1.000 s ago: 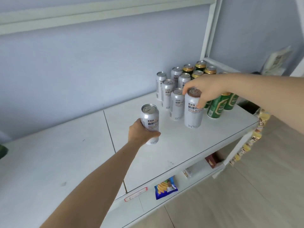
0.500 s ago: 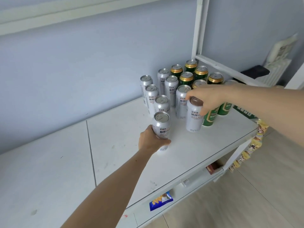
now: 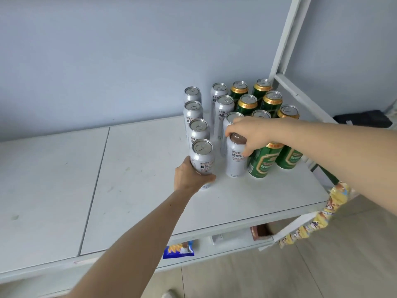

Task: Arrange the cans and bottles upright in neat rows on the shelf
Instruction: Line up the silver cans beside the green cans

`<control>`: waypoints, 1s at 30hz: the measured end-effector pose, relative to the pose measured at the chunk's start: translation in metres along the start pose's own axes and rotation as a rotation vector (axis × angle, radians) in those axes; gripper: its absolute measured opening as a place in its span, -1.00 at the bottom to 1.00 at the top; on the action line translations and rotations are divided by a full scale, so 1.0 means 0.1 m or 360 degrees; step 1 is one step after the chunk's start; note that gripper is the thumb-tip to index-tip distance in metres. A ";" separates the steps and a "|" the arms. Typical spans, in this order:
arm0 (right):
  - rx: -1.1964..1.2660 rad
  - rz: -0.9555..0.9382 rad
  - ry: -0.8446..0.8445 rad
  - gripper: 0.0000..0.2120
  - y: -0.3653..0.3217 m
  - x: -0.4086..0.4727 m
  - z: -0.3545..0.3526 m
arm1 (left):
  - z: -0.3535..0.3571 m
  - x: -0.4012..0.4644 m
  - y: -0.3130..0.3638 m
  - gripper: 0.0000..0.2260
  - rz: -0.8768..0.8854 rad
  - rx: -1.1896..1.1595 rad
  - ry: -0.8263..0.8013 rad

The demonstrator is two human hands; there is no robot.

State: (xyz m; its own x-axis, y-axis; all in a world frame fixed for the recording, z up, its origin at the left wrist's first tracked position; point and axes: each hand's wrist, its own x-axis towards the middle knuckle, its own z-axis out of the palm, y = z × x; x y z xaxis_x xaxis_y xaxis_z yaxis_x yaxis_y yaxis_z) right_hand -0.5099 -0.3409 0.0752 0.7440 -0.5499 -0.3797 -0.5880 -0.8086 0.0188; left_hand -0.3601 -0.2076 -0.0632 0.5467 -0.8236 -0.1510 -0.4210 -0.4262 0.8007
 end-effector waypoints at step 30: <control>-0.0204 -0.0189 0.0030 -0.34 0.12 0.04 0.03 | 0.05 -0.09 0.03 -0.46 -0.0004 0.0146 0.0014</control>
State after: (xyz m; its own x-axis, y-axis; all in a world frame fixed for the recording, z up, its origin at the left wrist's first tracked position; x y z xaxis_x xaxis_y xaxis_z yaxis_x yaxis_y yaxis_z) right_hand -0.5152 -0.3522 0.0714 0.8124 -0.4515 -0.3691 -0.4512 -0.8876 0.0927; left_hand -0.3700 -0.2036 -0.0620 0.5540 -0.8194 -0.1474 -0.4840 -0.4611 0.7437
